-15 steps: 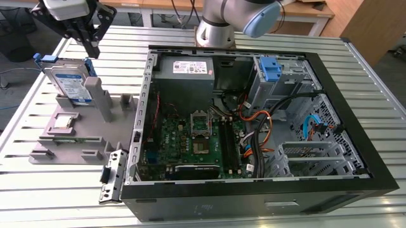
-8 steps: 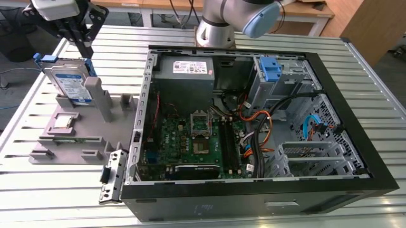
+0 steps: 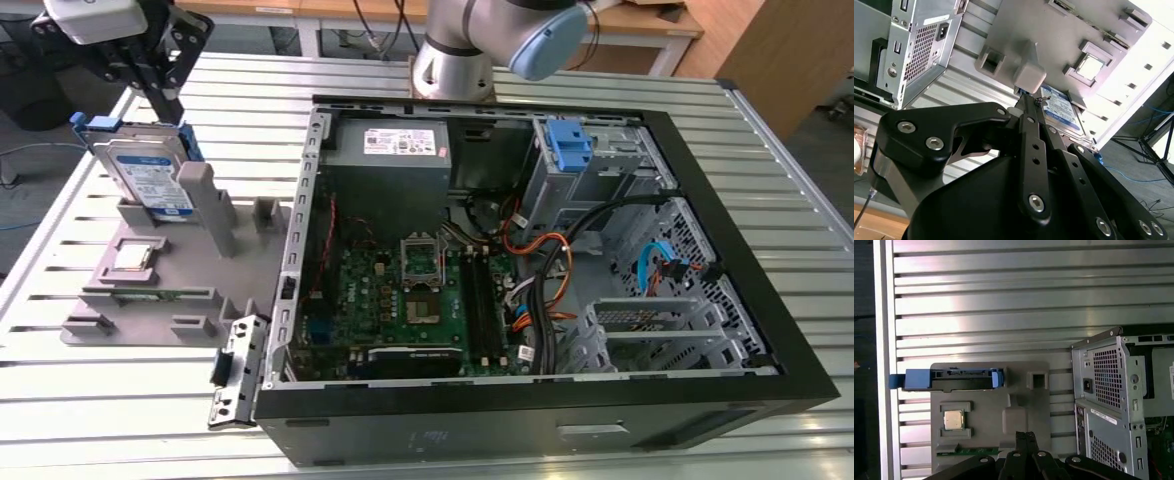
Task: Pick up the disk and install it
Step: 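Reach for the disk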
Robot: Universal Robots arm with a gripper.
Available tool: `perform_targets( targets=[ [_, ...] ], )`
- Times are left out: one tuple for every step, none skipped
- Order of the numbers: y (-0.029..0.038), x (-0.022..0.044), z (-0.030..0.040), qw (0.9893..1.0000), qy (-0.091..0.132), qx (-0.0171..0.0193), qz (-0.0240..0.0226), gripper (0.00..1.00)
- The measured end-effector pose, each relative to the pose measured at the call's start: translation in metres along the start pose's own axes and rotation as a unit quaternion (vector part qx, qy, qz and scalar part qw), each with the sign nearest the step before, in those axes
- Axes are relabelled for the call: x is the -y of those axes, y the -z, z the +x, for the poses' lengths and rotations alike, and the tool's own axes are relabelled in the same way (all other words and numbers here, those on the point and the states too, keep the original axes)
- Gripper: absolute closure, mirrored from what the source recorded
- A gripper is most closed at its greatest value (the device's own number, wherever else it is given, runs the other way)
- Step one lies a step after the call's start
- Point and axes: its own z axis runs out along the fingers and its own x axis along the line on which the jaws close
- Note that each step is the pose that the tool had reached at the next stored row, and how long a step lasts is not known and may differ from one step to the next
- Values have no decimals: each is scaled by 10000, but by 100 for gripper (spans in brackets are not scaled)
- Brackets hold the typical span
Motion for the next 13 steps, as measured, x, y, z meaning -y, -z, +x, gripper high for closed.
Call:
perform_targets(
  targets=[
    [-2, 1, 12, 10000, 0, 0, 0, 90],
    [-5, 2, 22, 10000, 0, 0, 0, 90],
    [-10, 3, 32, 10000, 0, 0, 0, 90],
    [-15, 4, 43, 10000, 0, 0, 0, 90],
    [-21, 5, 56, 10000, 0, 0, 0, 90],
    [-27, 7, 69, 10000, 0, 0, 0, 90],
    [-34, 8, 82, 10000, 0, 0, 0, 90],
    [-40, 9, 96, 10000, 0, 0, 0, 90],
    [-45, 11, 112, 10000, 0, 0, 0, 90],
    [-51, 12, 127, 10000, 0, 0, 0, 90],
    [-57, 14, 143, 10000, 0, 0, 0, 90],
    [-63, 15, 158, 10000, 0, 0, 0, 90],
    [-70, 17, 175, 10000, 0, 0, 0, 90]
  ],
)
